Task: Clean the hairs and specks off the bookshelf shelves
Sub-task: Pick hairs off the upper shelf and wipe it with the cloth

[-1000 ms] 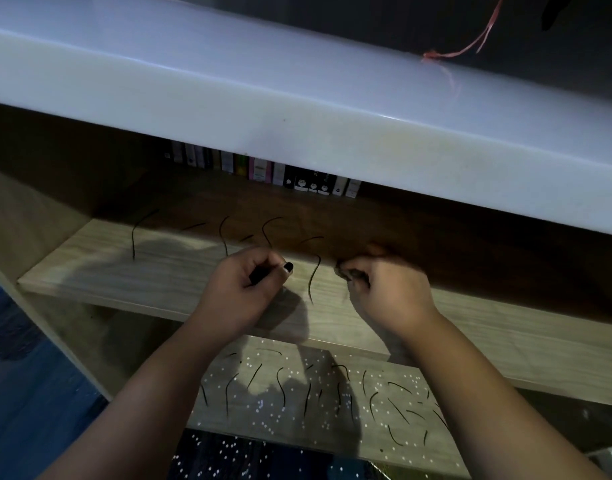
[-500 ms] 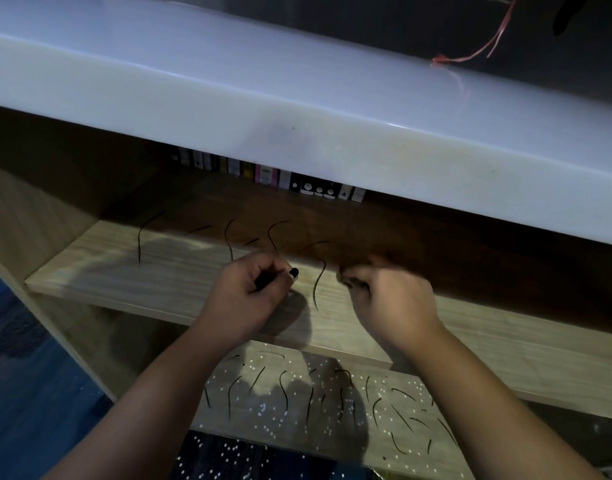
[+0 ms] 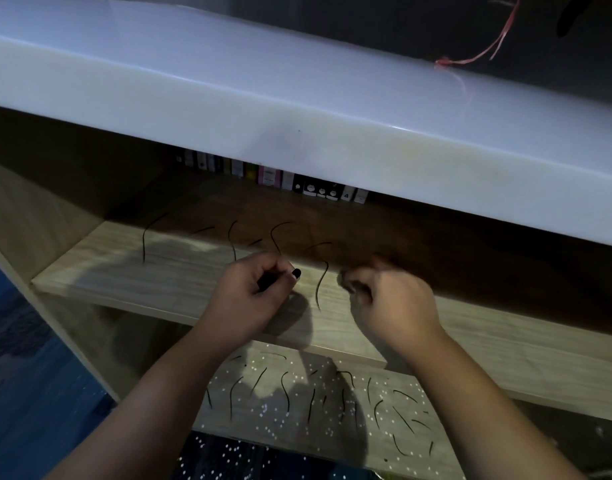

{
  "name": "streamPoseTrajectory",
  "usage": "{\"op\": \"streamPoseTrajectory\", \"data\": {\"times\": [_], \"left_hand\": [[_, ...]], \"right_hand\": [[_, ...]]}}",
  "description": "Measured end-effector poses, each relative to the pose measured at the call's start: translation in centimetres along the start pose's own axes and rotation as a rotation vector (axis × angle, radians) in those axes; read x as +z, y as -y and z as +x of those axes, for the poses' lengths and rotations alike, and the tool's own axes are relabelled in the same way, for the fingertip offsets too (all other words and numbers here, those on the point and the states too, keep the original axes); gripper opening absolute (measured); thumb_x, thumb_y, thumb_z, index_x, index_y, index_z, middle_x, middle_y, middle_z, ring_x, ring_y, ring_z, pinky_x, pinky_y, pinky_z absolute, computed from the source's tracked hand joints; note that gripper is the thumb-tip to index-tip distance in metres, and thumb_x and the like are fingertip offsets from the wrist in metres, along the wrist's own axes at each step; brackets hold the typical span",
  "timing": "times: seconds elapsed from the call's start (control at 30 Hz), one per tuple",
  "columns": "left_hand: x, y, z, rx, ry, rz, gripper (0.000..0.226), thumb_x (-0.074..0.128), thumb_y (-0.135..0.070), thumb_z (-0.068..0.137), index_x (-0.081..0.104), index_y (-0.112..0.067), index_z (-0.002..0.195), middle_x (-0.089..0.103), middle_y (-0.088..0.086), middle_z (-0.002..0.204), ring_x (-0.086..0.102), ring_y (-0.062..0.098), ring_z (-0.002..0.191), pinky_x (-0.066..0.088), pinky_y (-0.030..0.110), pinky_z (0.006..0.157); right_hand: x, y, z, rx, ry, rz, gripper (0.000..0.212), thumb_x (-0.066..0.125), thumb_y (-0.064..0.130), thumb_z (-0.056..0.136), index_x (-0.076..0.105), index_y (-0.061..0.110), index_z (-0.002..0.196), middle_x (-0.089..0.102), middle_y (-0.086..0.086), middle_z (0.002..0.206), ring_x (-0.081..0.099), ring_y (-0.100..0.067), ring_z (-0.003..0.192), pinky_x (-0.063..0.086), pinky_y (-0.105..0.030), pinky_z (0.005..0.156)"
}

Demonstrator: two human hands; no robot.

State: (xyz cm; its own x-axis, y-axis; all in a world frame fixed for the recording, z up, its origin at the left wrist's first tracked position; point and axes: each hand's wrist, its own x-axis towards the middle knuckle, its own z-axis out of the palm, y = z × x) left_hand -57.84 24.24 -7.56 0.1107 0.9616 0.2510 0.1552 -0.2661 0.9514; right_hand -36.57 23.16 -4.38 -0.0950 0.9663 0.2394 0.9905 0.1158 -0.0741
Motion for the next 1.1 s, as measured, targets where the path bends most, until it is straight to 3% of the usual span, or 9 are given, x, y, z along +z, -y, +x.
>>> {"op": "streamPoseTrajectory", "data": {"times": [0.07, 0.17, 0.23, 0.33, 0.4, 0.53, 0.73, 0.93, 1.1], "left_hand": [[0.1, 0.0, -0.1, 0.003, 0.000, -0.007, 0.015, 0.065, -0.013, 0.092, 0.067, -0.022, 0.081, 0.068, -0.002, 0.081, 0.066, 0.026, 0.082, 0.055, 0.054, 0.073], [0.2, -0.1, -0.1, 0.042, 0.006, 0.044, 0.017, 0.065, -0.013, 0.092, 0.066, -0.024, 0.079, 0.067, -0.003, 0.081, 0.065, 0.018, 0.079, 0.054, 0.043, 0.068], [0.2, 0.1, -0.1, 0.065, 0.011, 0.059, 0.019, 0.066, -0.011, 0.091, 0.066, -0.025, 0.078, 0.066, -0.005, 0.079, 0.064, 0.015, 0.076, 0.051, 0.034, 0.066], [0.3, 0.3, -0.1, 0.081, 0.013, 0.056, 0.019, 0.067, -0.012, 0.090, 0.066, -0.026, 0.078, 0.067, -0.003, 0.082, 0.065, 0.016, 0.079, 0.051, 0.034, 0.069], [0.3, 0.0, -0.3, 0.053, -0.021, -0.013, 0.013, 0.067, -0.019, 0.089, 0.067, -0.028, 0.079, 0.068, 0.001, 0.085, 0.066, 0.021, 0.084, 0.052, 0.037, 0.072], [-1.7, -0.9, -0.6, 0.081, -0.103, -0.029, 0.015, 0.064, -0.016, 0.093, 0.068, -0.026, 0.082, 0.066, 0.005, 0.085, 0.063, 0.018, 0.080, 0.050, 0.021, 0.065], [-7.1, 0.8, 1.6, 0.099, -0.328, 0.327, 0.013, 0.060, -0.019, 0.095, 0.062, -0.021, 0.083, 0.057, 0.005, 0.087, 0.058, 0.024, 0.083, 0.050, 0.044, 0.072], [-7.4, 1.7, 2.0, 0.172, -0.268, 0.525, 0.017, 0.051, -0.017, 0.094, 0.064, -0.015, 0.104, 0.058, 0.005, 0.103, 0.054, 0.023, 0.100, 0.047, 0.040, 0.084], [-7.9, 1.4, 1.7, 0.130, -0.233, 0.384, 0.035, 0.051, 0.002, 0.092, 0.062, -0.030, 0.099, 0.058, -0.011, 0.101, 0.055, 0.002, 0.099, 0.047, 0.030, 0.084]], "right_hand": [[-0.6, 0.5, -2.3, -0.048, -0.003, -0.041, 0.031, 0.056, 0.027, 0.085, 0.065, 0.041, 0.111, 0.050, 0.015, 0.094, 0.057, -0.014, 0.087, 0.037, -0.022, 0.058], [-1.0, 0.3, -3.5, -0.056, -0.043, -0.050, 0.032, 0.063, 0.022, 0.081, 0.068, 0.039, 0.108, 0.053, 0.015, 0.092, 0.057, -0.013, 0.085, 0.031, -0.020, 0.057], [-0.8, 0.2, -2.8, -0.035, -0.008, -0.057, 0.032, 0.056, 0.024, 0.086, 0.065, 0.041, 0.112, 0.053, 0.016, 0.099, 0.055, -0.013, 0.091, 0.036, -0.023, 0.061], [-0.1, -0.6, -0.2, 0.030, -0.022, -0.030, 0.029, 0.048, 0.031, 0.091, 0.063, 0.043, 0.113, 0.060, 0.016, 0.107, 0.060, -0.013, 0.094, 0.046, -0.027, 0.069], [0.4, -1.4, 2.3, 0.052, -0.006, 0.011, 0.027, 0.051, 0.028, 0.090, 0.066, 0.041, 0.109, 0.057, 0.012, 0.114, 0.059, -0.016, 0.102, 0.048, -0.028, 0.077], [0.9, -2.4, 5.9, 0.121, 0.132, 0.060, 0.031, 0.051, 0.025, 0.088, 0.065, 0.041, 0.110, 0.052, 0.007, 0.120, 0.052, -0.022, 0.116, 0.046, -0.034, 0.092], [1.2, -3.2, 6.0, 0.102, 0.090, 0.146, 0.027, 0.050, 0.028, 0.094, 0.066, 0.039, 0.114, 0.057, 0.003, 0.122, 0.053, -0.022, 0.116, 0.044, -0.034, 0.096], [1.2, -3.0, 8.1, 0.151, -0.082, 0.134, 0.033, 0.052, 0.029, 0.095, 0.058, 0.032, 0.127, 0.060, -0.007, 0.127, 0.055, -0.032, 0.116, 0.046, -0.038, 0.094], [3.7, -2.9, 10.6, 0.172, 0.066, 0.100, 0.032, 0.058, 0.023, 0.093, 0.063, 0.019, 0.124, 0.060, -0.013, 0.127, 0.052, -0.034, 0.119, 0.040, -0.036, 0.098]]}}
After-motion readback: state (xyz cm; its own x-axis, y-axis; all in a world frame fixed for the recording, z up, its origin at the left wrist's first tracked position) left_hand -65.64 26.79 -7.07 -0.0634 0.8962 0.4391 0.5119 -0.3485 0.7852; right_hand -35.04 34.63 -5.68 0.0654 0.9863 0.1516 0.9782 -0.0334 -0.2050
